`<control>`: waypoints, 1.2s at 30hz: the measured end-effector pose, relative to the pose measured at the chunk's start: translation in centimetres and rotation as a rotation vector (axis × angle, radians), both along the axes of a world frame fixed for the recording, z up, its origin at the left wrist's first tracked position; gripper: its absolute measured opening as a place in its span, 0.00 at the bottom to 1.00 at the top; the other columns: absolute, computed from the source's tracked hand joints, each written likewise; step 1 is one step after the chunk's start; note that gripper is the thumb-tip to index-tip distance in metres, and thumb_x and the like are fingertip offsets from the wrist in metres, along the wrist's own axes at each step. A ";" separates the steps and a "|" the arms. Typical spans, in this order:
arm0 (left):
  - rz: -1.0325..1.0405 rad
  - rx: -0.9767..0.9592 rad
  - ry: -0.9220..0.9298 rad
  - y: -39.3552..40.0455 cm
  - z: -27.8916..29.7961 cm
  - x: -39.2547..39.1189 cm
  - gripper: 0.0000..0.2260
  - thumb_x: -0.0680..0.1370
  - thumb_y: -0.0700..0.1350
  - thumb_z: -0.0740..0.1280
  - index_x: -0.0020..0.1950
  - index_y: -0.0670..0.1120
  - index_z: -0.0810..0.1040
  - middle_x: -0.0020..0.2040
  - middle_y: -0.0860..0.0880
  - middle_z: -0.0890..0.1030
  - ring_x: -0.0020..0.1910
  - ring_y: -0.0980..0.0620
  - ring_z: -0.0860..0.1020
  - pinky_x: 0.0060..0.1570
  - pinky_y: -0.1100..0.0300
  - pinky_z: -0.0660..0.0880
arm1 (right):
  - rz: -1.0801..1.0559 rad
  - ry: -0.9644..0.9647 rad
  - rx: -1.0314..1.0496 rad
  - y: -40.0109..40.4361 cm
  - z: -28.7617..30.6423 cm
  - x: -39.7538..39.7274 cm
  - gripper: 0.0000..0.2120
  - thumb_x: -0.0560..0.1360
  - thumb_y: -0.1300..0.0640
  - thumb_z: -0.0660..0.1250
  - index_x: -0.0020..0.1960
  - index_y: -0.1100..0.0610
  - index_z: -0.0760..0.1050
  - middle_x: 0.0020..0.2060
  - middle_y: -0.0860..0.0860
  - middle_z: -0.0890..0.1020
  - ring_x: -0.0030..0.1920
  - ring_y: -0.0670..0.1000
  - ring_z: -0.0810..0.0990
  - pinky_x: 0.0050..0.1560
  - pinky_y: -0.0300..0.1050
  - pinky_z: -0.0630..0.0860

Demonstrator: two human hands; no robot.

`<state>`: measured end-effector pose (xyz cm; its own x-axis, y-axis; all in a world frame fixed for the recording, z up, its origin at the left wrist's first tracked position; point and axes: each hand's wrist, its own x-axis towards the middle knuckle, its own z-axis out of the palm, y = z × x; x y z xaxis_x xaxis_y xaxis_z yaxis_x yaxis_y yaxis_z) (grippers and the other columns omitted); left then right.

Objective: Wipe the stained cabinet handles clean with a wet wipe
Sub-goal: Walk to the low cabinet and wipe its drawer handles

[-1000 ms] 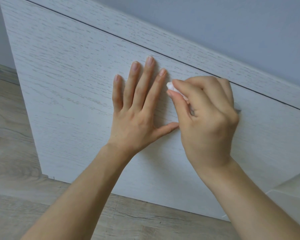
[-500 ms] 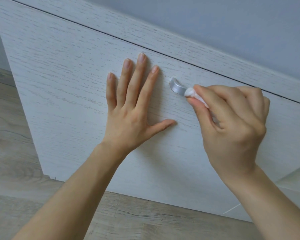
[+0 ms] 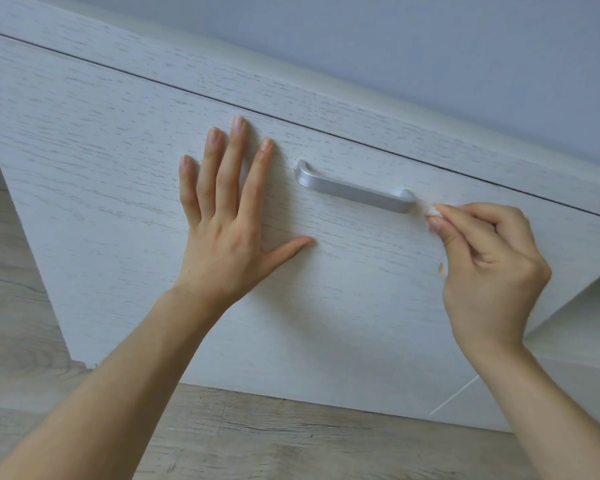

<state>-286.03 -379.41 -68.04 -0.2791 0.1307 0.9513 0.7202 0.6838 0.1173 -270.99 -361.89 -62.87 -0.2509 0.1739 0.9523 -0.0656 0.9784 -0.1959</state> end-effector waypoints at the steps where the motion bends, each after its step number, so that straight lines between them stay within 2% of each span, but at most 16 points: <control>1: 0.007 -0.002 0.001 0.1 0.0 0.0 0.44 0.72 0.70 0.64 0.75 0.40 0.56 0.73 0.34 0.58 0.73 0.37 0.51 0.72 0.44 0.42 | 0.057 -0.006 -0.110 -0.1 0.1 0.3 0.06 0.74 0.62 0.69 0.50 0.62 0.82 0.41 0.55 0.79 0.41 0.47 0.78 0.44 0.27 0.68; 2: 0.013 -0.003 0.000 0.1 0.0 0.1 0.44 0.72 0.70 0.64 0.75 0.40 0.56 0.73 0.34 0.58 0.73 0.36 0.51 0.72 0.43 0.42 | 0.102 -0.007 -0.202 -0.3 0.2 0.4 0.06 0.74 0.61 0.70 0.50 0.60 0.81 0.41 0.52 0.79 0.40 0.39 0.77 0.43 0.26 0.68; 4: 0.015 0.002 -0.008 0.2 0.0 0.1 0.45 0.72 0.70 0.63 0.75 0.40 0.55 0.74 0.34 0.57 0.73 0.37 0.50 0.72 0.42 0.41 | 0.153 0.012 -0.340 -1.0 0.6 0.2 0.07 0.73 0.60 0.70 0.51 0.54 0.80 0.40 0.44 0.79 0.39 0.34 0.77 0.43 0.25 0.68; 6: 0.011 0.007 -0.021 0.3 0.0 0.2 0.46 0.72 0.70 0.63 0.75 0.40 0.55 0.74 0.34 0.56 0.74 0.37 0.49 0.72 0.43 0.41 | 0.218 0.043 -0.496 -1.8 0.9 -0.2 0.08 0.73 0.59 0.71 0.51 0.51 0.80 0.41 0.43 0.81 0.42 0.36 0.79 0.46 0.29 0.72; 8: 0.006 0.001 -0.026 0.1 0.1 0.3 0.46 0.71 0.70 0.64 0.75 0.40 0.55 0.74 0.34 0.56 0.74 0.38 0.49 0.72 0.43 0.41 | 0.274 0.051 -0.637 -2.5 0.9 -0.5 0.06 0.73 0.60 0.71 0.49 0.53 0.81 0.42 0.48 0.84 0.44 0.42 0.82 0.49 0.37 0.76; 9: 0.004 -0.007 -0.022 0.1 0.2 0.3 0.46 0.71 0.70 0.64 0.75 0.40 0.55 0.74 0.34 0.56 0.74 0.37 0.49 0.72 0.43 0.41 | 0.274 0.040 -0.659 -2.8 0.9 -0.6 0.05 0.73 0.60 0.71 0.48 0.54 0.82 0.42 0.50 0.84 0.44 0.44 0.82 0.49 0.38 0.76; 13: 0.006 -0.031 0.015 -0.2 0.9 0.4 0.45 0.72 0.70 0.63 0.76 0.41 0.55 0.74 0.34 0.56 0.73 0.37 0.50 0.72 0.43 0.42 | 0.282 -0.031 -0.660 -3.9 0.8 -0.8 0.05 0.76 0.59 0.68 0.48 0.51 0.81 0.40 0.45 0.82 0.41 0.35 0.79 0.44 0.27 0.71; 16: -0.009 -0.038 0.001 -0.2 1.3 0.6 0.45 0.72 0.70 0.63 0.76 0.42 0.53 0.74 0.35 0.56 0.74 0.37 0.49 0.72 0.43 0.42 | 0.286 -0.033 -0.683 -4.5 0.8 -0.8 0.05 0.76 0.58 0.67 0.49 0.52 0.82 0.40 0.43 0.82 0.41 0.35 0.79 0.45 0.27 0.71; 21: -0.029 -0.056 -0.025 0.0 1.3 0.9 0.45 0.72 0.70 0.63 0.76 0.42 0.53 0.74 0.33 0.56 0.74 0.38 0.49 0.71 0.41 0.44 | 0.267 0.039 -0.677 -5.8 0.7 -0.8 0.08 0.76 0.60 0.68 0.47 0.47 0.79 0.37 0.42 0.80 0.38 0.35 0.78 0.43 0.27 0.70; 27: -0.031 -0.039 -0.033 0.6 1.4 1.1 0.46 0.71 0.71 0.64 0.76 0.43 0.53 0.74 0.32 0.56 0.74 0.38 0.49 0.72 0.44 0.42 | 0.261 0.084 -0.610 -6.6 0.3 -0.7 0.07 0.75 0.64 0.68 0.51 0.60 0.82 0.36 0.46 0.78 0.35 0.33 0.77 0.40 0.22 0.67; 29: -0.024 -0.051 -0.016 0.4 1.6 1.0 0.46 0.71 0.71 0.64 0.76 0.43 0.54 0.74 0.32 0.56 0.73 0.37 0.50 0.71 0.41 0.44 | 0.274 0.058 -0.532 -7.0 0.0 -0.3 0.07 0.74 0.65 0.68 0.51 0.61 0.82 0.37 0.49 0.79 0.34 0.37 0.77 0.38 0.25 0.68; 32: -0.005 -0.066 0.002 -0.5 2.1 0.4 0.46 0.71 0.71 0.63 0.77 0.43 0.53 0.75 0.33 0.55 0.73 0.36 0.50 0.70 0.37 0.45 | 0.295 0.000 -0.389 -7.5 -0.7 0.0 0.07 0.73 0.67 0.70 0.50 0.63 0.83 0.39 0.53 0.81 0.35 0.43 0.79 0.39 0.32 0.74; 36: 0.001 -0.124 -0.021 -2.2 2.9 0.5 0.45 0.72 0.70 0.63 0.77 0.43 0.52 0.75 0.34 0.54 0.74 0.38 0.48 0.72 0.47 0.38 | 0.340 0.016 -0.401 -7.1 0.2 0.1 0.07 0.73 0.65 0.69 0.50 0.61 0.82 0.41 0.52 0.80 0.36 0.49 0.81 0.40 0.42 0.77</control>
